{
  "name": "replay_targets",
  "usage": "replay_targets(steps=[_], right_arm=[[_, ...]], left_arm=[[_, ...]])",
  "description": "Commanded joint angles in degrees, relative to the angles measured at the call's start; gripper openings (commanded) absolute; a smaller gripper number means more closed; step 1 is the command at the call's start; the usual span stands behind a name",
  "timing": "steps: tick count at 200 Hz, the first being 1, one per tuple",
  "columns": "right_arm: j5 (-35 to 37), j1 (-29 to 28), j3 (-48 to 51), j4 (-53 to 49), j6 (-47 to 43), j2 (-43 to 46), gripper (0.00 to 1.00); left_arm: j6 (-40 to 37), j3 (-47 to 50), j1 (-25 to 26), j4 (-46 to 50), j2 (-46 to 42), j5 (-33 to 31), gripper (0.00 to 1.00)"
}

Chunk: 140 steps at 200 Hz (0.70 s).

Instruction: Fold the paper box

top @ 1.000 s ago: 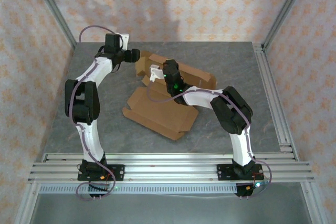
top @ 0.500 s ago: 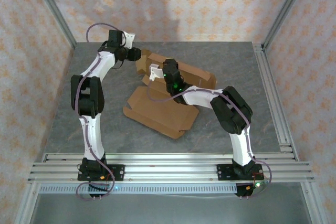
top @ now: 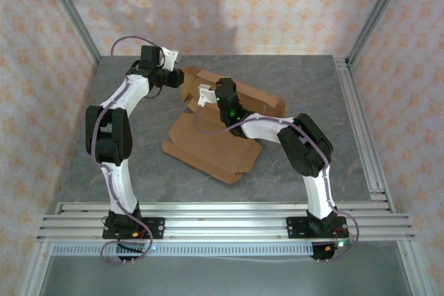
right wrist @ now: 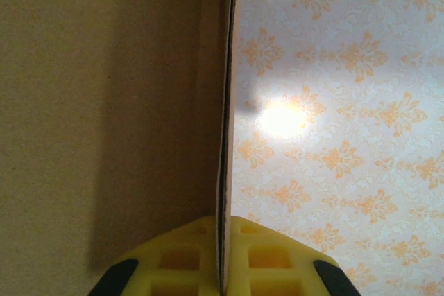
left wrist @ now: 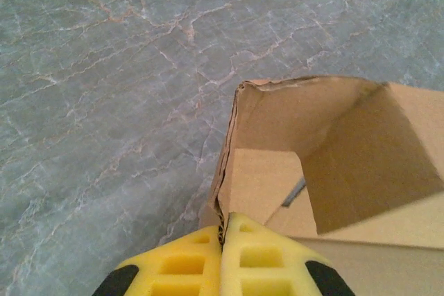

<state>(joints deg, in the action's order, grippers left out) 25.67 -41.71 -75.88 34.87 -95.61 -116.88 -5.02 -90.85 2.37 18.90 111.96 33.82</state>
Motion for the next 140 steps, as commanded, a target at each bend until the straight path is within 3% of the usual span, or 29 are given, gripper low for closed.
replay_targets(steps=[1, 57, 140], right_arm=[[1.83, 0.4, -1.75, 0.49, -0.43, -1.08, 0.0], [1.84, 0.06, -2.36, 2.33, -2.47, -1.73, 0.0], [0.83, 0.05, -2.74, 4.53, -3.12, -3.07, 0.0]], left_arm=[[1.55, 2.61, 0.31, -0.1, -5.15, -0.99, 0.05], [3.84, 12.67, 2.01, -6.01, -12.36, -3.85, 0.05], [6.4, 16.9, 3.95, -6.8, -13.77, -5.08, 0.05]])
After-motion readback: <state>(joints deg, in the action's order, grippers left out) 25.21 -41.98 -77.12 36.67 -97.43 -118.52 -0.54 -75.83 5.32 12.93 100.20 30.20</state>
